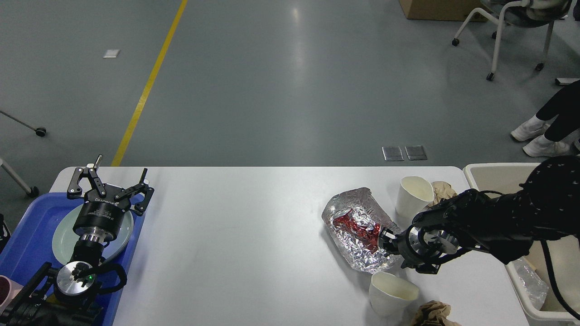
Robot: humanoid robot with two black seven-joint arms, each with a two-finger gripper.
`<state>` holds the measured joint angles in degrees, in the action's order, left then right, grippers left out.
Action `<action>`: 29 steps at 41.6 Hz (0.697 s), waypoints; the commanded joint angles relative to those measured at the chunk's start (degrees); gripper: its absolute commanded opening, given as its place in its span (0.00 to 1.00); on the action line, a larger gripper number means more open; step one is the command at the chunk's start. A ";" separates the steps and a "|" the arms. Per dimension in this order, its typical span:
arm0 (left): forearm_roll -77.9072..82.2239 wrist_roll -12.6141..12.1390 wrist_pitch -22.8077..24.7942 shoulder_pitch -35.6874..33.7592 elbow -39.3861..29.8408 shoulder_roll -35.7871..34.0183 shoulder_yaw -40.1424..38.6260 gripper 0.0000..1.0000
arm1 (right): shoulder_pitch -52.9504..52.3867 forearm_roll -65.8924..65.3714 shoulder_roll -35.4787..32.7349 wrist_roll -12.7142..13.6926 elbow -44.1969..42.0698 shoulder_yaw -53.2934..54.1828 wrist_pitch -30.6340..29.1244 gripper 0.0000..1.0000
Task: Tidy desktop
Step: 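Grasp the foil tray edge with the right gripper and fold it up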
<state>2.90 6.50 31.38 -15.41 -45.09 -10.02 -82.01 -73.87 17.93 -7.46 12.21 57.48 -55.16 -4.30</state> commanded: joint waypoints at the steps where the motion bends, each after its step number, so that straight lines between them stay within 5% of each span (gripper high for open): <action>1: 0.00 0.00 0.00 -0.06 0.00 0.00 0.01 0.96 | 1.71 -0.01 0.60 0.00 -1.32 0.41 0.08 0.40; 4: 0.00 0.00 0.00 -0.06 0.00 0.00 0.01 0.96 | 2.23 -0.01 1.21 0.00 -1.32 0.41 0.00 0.26; 7: 0.00 0.00 0.00 -0.06 0.00 0.00 0.01 0.96 | 2.32 -0.09 1.57 0.00 -1.32 0.32 -0.18 0.00; 19: 0.00 0.00 0.00 -0.06 0.00 0.00 0.01 0.96 | 1.18 -0.97 1.22 0.79 -1.23 0.06 -0.09 0.00; 29: 0.00 0.00 0.00 -0.06 0.00 0.00 0.01 0.96 | -0.66 -1.24 1.22 6.68 -0.62 0.23 -0.62 0.00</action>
<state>2.90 6.50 31.38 -15.47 -45.09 -10.02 -82.01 -74.01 16.77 -6.28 16.84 56.75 -55.04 -4.68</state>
